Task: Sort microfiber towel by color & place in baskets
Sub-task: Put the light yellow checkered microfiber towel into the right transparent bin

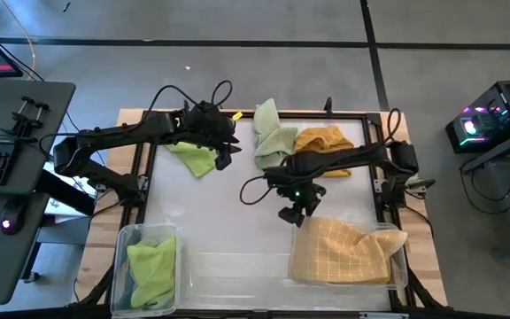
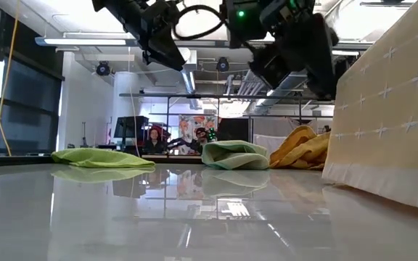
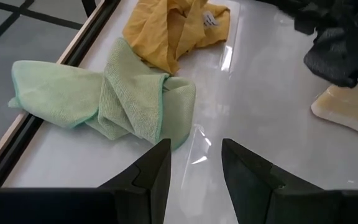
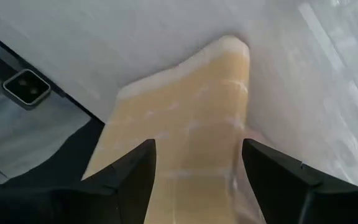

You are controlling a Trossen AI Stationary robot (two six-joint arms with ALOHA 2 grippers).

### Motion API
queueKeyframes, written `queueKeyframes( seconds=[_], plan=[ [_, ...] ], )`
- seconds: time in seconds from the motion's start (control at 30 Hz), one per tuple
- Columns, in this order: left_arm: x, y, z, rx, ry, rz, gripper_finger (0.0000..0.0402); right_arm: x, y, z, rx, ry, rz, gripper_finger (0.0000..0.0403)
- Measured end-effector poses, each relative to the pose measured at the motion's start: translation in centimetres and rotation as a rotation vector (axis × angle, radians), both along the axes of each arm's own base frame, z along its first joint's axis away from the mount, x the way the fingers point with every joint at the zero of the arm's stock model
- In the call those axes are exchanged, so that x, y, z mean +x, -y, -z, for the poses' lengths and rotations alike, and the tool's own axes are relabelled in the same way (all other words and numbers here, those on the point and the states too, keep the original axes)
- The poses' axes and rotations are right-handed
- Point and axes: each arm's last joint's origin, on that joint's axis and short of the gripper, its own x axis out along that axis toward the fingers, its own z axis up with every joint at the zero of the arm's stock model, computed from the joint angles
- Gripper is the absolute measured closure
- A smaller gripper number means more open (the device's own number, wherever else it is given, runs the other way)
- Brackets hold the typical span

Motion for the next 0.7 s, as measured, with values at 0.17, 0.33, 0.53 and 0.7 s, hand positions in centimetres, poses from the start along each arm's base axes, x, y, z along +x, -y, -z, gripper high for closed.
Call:
queueKeyframes(
  seconds=[0.17, 0.33, 0.53, 0.7],
  plan=[
    [0.0, 0.0, 0.0, 0.024, -0.004, 0.02, 0.0274, 0.8, -0.4, 0.3, 0.038, 0.065, -0.008, 0.0177],
    [0.0, -0.1, 0.0, 0.028, -0.002, 0.018, 0.0274, 0.7, -0.7, 0.3, 0.064, 0.068, -0.029, 0.0253],
    [0.0, -0.1, 0.0, 0.03, -0.002, 0.017, 0.0274, 0.6, -2.5, -0.4, 0.199, 0.121, -0.115, 0.0387],
    [0.0, -0.1, 0.0, 0.03, -0.002, 0.016, 0.0274, 0.4, -4.0, -4.2, 0.202, 0.225, -0.15, 0.039]
  ],
)
